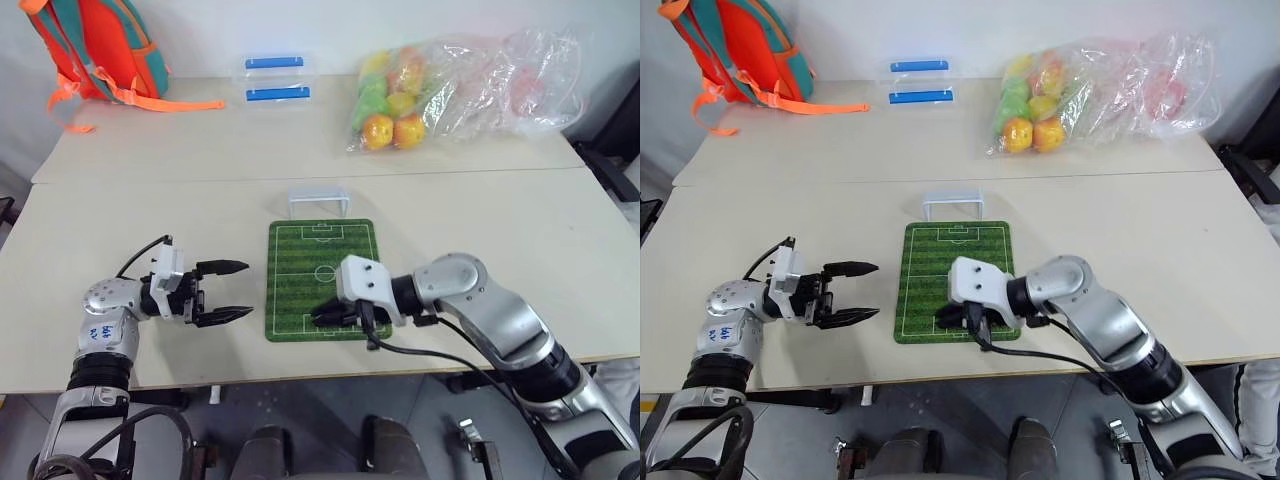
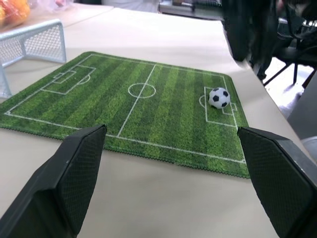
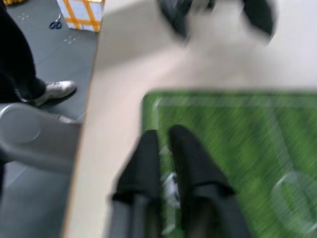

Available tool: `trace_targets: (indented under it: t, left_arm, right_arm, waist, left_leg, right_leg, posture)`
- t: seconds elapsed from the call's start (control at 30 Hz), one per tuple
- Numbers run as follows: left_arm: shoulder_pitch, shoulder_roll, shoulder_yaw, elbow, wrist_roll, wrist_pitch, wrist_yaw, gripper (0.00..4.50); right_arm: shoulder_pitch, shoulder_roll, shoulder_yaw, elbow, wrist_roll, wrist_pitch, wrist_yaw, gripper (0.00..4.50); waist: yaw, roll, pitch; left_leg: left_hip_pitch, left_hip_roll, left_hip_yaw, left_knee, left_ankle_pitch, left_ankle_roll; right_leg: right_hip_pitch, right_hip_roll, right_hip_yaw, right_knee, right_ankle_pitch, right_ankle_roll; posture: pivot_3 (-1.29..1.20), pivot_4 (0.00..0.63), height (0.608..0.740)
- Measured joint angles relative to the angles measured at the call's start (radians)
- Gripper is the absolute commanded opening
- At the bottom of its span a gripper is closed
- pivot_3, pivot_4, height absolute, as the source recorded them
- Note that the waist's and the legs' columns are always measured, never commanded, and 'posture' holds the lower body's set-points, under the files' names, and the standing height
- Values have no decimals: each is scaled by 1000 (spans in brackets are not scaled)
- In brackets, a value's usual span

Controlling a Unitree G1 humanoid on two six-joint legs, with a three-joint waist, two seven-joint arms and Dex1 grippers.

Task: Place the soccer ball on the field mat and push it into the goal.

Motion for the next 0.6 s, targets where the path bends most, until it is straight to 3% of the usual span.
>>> trace_targets:
  t: [0.33, 0.6]
  left_arm:
    - [41, 11, 4, -48, -3, 24, 0, 4500]
    - [68, 19, 5, -86, -7, 46, 0, 4500]
  right_arm:
    - [40, 22, 56, 29, 2, -54, 5, 33]
    - [19, 68, 66, 205, -32, -141, 9, 33]
  waist:
    - [3, 0, 0]
    - [0, 0, 0]
  left_leg:
    - [0, 0, 0, 0, 0, 0]
    - [0, 0, 1, 1, 0, 0]
  right_leg:
    - [0, 0, 0, 0, 0, 0]
    - [0, 0, 0, 1, 0, 0]
  posture:
    - [0, 150, 740]
    - [0, 150, 740]
